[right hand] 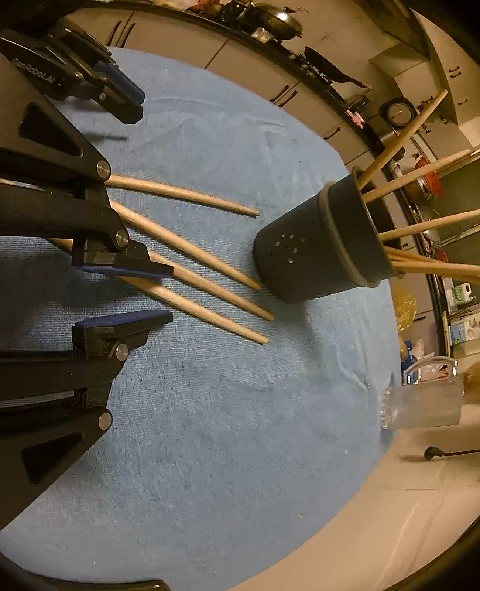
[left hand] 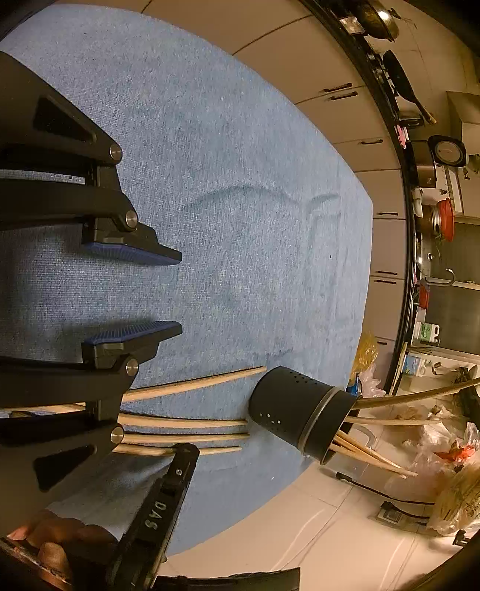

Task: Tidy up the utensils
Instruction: 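Grasp another wooden chopstick with the right tool while the left tool grasps another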

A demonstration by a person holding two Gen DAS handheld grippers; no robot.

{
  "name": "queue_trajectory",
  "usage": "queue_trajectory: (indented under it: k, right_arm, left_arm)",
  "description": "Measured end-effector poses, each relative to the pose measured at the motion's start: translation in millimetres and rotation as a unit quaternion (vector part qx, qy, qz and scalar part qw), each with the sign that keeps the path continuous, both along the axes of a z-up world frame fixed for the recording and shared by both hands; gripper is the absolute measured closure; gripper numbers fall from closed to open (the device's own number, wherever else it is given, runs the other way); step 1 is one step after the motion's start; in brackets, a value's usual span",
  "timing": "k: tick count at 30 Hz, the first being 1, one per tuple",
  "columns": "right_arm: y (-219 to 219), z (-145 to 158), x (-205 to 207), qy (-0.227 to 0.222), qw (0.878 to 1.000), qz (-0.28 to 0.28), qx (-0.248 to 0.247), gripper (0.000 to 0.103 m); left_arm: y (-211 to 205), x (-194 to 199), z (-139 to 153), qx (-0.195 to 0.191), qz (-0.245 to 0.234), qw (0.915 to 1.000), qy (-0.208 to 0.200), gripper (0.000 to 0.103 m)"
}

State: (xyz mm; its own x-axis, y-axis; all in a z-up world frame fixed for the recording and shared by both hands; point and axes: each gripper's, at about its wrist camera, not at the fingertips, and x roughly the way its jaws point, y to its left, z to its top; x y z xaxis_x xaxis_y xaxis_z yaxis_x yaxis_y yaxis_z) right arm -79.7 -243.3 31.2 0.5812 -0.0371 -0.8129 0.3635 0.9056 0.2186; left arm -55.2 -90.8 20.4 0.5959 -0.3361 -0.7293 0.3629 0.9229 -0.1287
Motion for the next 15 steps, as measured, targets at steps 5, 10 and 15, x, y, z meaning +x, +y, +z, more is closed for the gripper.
queue_trajectory:
  k: [5,10,15]
  right_arm:
    - [-2.6,2.3,3.0,0.019,0.999,0.026,-0.038,0.090]
    - [-33.5,5.2,-15.0,0.033,0.998,0.030,-0.041,0.093]
    - [-64.6,5.0,-42.3,0.038,0.999,0.022,-0.020,0.093]
  left_arm:
    - [-2.9,-2.4,4.3,0.005,-0.013,0.9999,0.006,0.073]
    - [-15.3,-3.5,16.0,-0.005,-0.065,0.9972,0.036,0.073]
    - [-46.1,7.5,17.9,-0.013,-0.126,0.9872,0.097,0.073]
